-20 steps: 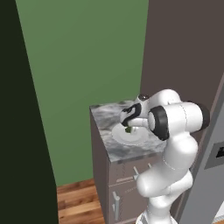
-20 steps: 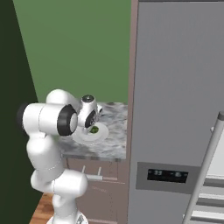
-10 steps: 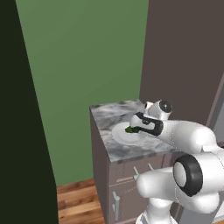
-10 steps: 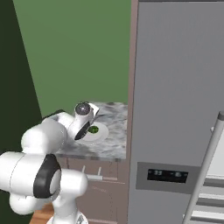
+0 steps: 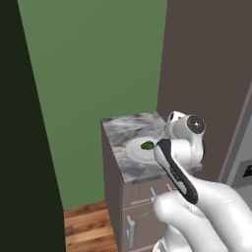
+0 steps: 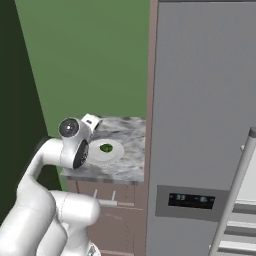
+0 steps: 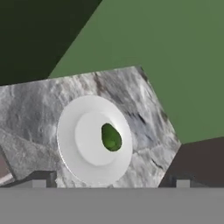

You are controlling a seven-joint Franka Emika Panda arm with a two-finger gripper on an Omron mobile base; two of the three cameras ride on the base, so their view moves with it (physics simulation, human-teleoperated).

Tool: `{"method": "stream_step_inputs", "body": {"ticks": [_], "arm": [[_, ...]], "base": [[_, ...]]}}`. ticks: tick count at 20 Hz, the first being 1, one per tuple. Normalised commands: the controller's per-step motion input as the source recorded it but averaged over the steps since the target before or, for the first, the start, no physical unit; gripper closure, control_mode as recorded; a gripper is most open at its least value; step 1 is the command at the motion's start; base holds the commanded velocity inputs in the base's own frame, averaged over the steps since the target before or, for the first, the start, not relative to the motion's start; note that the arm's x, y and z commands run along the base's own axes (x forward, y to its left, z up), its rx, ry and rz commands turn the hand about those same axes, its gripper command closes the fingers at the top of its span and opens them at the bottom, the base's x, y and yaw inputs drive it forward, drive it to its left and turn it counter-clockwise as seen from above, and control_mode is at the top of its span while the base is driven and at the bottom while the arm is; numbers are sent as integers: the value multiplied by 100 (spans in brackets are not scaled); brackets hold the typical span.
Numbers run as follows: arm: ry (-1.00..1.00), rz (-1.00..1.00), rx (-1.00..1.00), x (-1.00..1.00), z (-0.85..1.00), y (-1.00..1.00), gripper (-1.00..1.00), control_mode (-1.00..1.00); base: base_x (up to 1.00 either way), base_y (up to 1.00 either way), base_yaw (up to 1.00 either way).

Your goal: Pick avocado from the fridge and place it on the plate on the counter.

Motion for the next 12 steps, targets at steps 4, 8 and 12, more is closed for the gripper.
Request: {"method": "stream_step_inputs", "body": {"ticks": [4, 8, 12], "arm": [[0, 0, -32, -36, 83, 16, -100, -100], [0, 0, -38, -29, 53, 28, -100, -100], [-1, 0, -34, -31, 48, 21, -100, -100]], "base": [[0, 0, 0], [0, 0, 0], [0, 0, 0]]}}
